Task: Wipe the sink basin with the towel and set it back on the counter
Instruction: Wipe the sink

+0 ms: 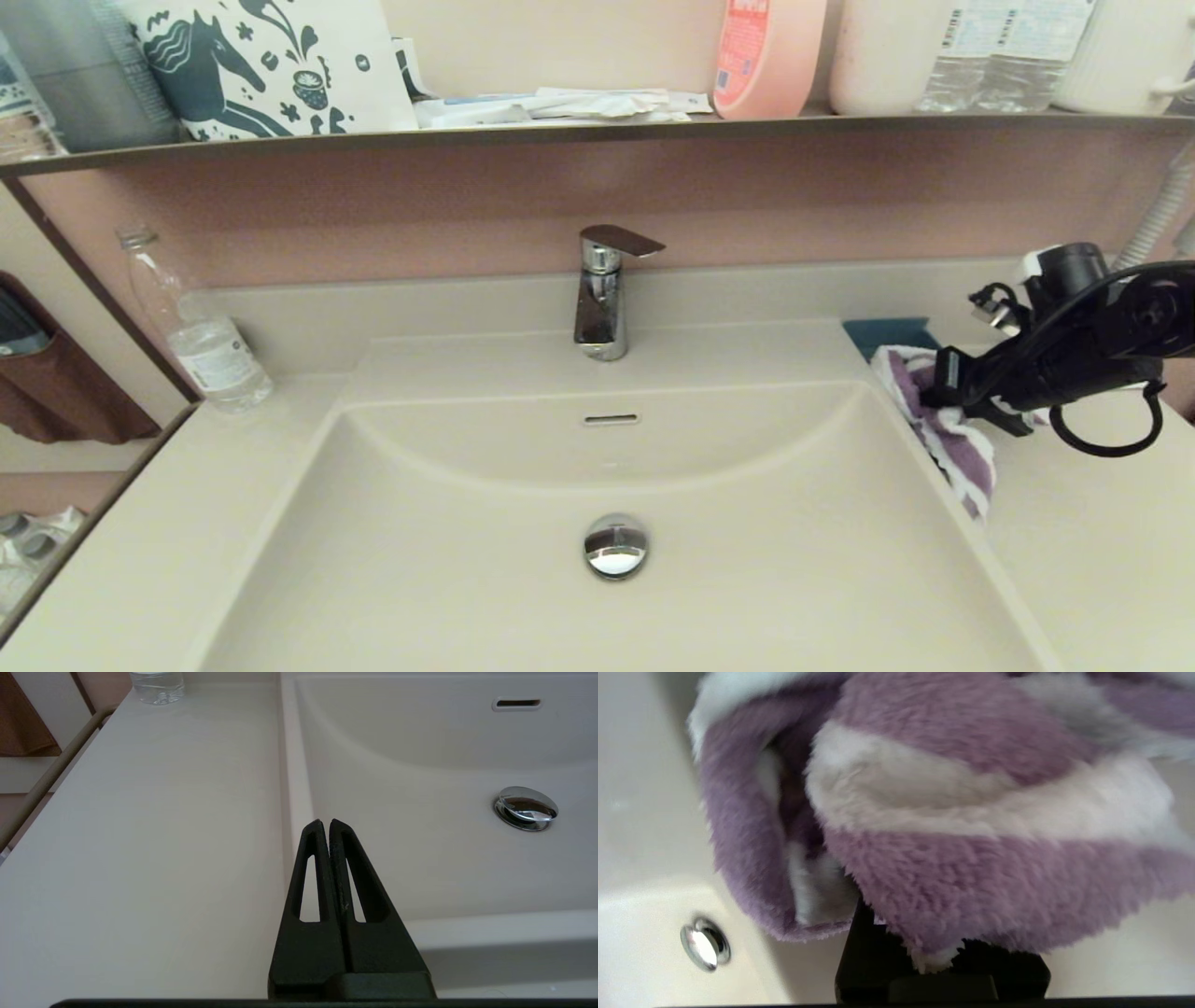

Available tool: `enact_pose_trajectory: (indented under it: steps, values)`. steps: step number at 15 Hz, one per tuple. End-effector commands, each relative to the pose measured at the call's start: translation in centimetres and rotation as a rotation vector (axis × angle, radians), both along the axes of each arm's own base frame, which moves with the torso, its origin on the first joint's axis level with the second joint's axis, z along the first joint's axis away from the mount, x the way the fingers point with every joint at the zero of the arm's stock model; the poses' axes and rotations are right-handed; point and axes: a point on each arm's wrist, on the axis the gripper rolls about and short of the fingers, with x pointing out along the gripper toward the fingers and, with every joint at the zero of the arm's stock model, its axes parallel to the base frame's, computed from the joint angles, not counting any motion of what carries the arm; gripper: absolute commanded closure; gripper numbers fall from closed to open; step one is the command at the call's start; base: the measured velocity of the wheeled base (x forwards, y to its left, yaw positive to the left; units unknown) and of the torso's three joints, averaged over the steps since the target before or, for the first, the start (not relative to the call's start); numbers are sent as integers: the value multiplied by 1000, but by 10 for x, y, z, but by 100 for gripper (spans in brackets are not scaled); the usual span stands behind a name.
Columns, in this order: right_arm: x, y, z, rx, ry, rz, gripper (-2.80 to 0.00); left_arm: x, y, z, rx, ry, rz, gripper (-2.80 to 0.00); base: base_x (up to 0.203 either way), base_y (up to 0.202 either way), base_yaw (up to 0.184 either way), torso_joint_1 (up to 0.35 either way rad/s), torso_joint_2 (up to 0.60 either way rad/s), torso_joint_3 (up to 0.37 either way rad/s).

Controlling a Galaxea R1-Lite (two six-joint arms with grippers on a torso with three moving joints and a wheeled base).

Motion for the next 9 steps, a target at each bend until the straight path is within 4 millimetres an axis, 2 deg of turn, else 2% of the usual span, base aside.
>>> enact_pose_trajectory:
  steps: [1, 3, 5, 9]
  values:
    - [-4, -24, 0, -16, 10, -75, 0, 0, 0, 0, -1, 2, 1, 0, 0, 0, 0, 0, 0, 0]
    - [-12, -51, 3, -32, 11, -143, 0, 0, 0, 0, -1, 2, 1, 0, 0, 0, 0, 0, 0, 0]
    - [-31, -69, 12, -53, 22, -172, 0, 0, 0, 0, -1, 1, 1, 0, 0, 0, 0, 0, 0, 0]
    - [-76, -63, 12, -72, 88, -143, 0, 0, 0, 0, -1, 2, 1, 0, 0, 0, 0, 0, 0, 0]
